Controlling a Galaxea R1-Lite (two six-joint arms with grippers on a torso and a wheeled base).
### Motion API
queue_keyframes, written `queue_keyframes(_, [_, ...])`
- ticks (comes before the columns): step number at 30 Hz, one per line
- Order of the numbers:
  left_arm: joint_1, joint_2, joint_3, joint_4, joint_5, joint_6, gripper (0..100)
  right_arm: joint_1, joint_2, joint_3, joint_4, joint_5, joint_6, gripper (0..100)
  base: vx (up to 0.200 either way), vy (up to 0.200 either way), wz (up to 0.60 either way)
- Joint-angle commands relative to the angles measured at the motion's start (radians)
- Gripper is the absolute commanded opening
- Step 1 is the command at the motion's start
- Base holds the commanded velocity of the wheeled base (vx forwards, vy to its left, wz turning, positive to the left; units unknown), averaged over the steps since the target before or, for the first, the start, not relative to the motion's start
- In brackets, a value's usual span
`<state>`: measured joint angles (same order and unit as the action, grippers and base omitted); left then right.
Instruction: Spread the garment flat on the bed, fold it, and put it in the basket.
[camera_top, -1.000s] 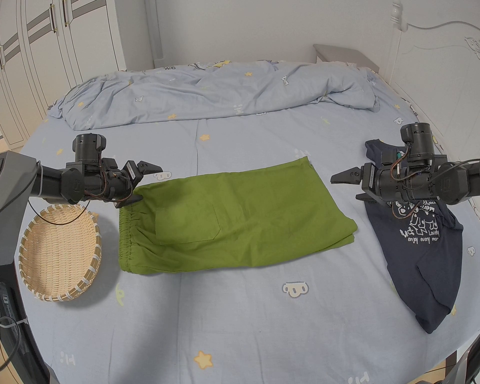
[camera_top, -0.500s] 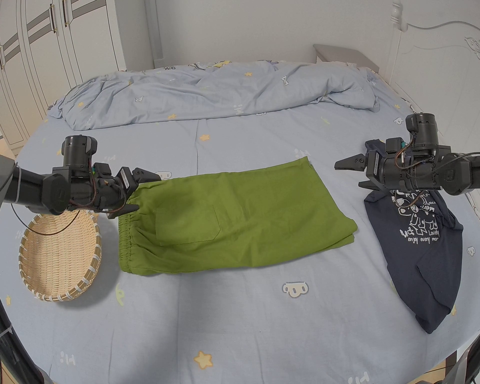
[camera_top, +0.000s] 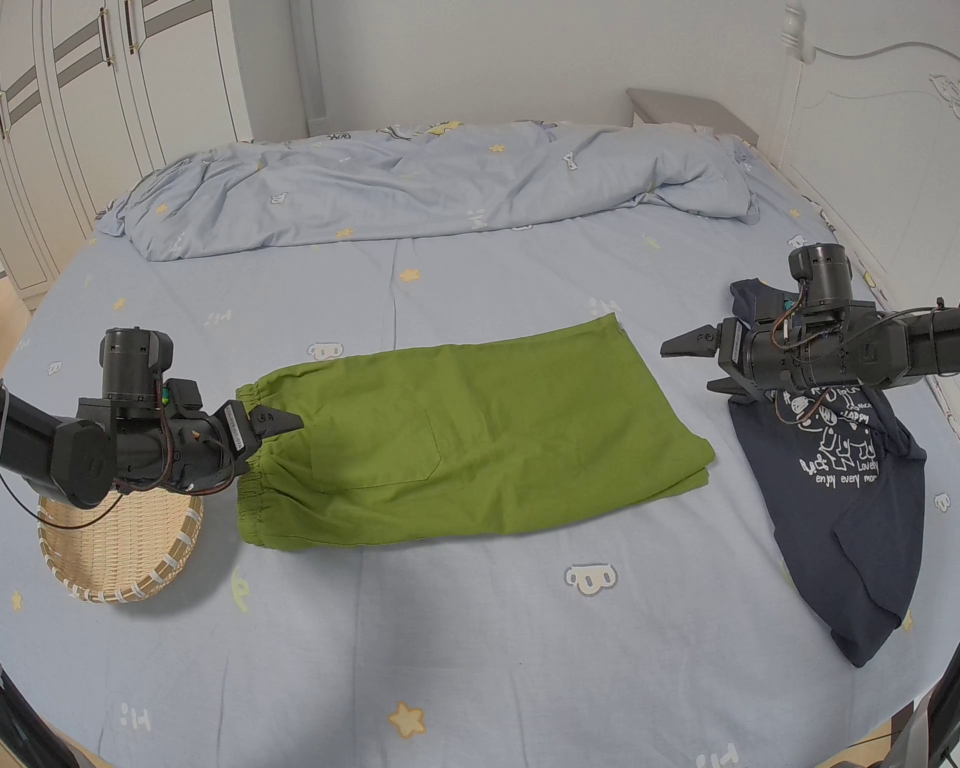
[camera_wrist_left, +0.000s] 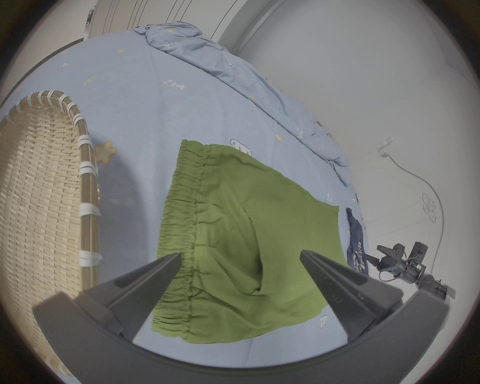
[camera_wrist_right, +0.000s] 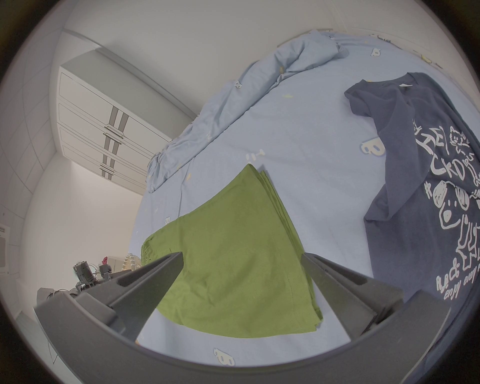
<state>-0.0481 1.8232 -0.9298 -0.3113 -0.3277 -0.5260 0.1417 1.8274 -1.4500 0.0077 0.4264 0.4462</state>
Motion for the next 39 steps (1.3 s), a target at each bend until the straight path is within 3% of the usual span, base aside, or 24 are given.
queue_keyframes(1, [0.004,0.008,0.011,0.0,0.015,0.026,100,-0.001,0.015,-0.001,0.0,0.002,0.0,100,0.0,0.0,0.0])
queue_keyframes(21, [0.017,0.094,0.008,-0.057,0.058,0.04,100,-0.001,0.015,0.01,0.0,0.002,0.002,100,0.0,0.0,0.0])
queue_keyframes(29, [0.02,0.154,-0.007,-0.095,0.045,0.021,100,-0.002,0.015,0.013,-0.002,0.002,0.002,100,0.0,0.0,0.0])
queue_keyframes(32, [0.043,0.177,-0.021,-0.118,-0.011,-0.042,100,-0.007,0.013,0.011,-0.003,0.005,0.003,100,0.0,0.0,0.0])
queue_keyframes(34, [0.053,0.179,-0.021,-0.123,-0.053,-0.065,100,-0.013,0.012,0.01,-0.003,0.017,0.006,100,0.0,0.0,0.0])
queue_keyframes(36, [0.086,0.186,-0.023,-0.124,-0.146,-0.086,100,-0.044,0.01,0.007,-0.002,0.111,0.014,100,0.0,0.0,0.0])
queue_keyframes(38, [0.094,0.194,-0.024,-0.124,-0.162,-0.088,100,-0.057,0.01,0.005,-0.002,0.149,0.026,100,0.0,0.0,0.0])
queue_keyframes(39, [0.1,0.209,-0.027,-0.126,-0.171,-0.086,100,-0.079,0.012,-0.003,-0.002,0.209,0.055,100,0.0,0.0,0.0])
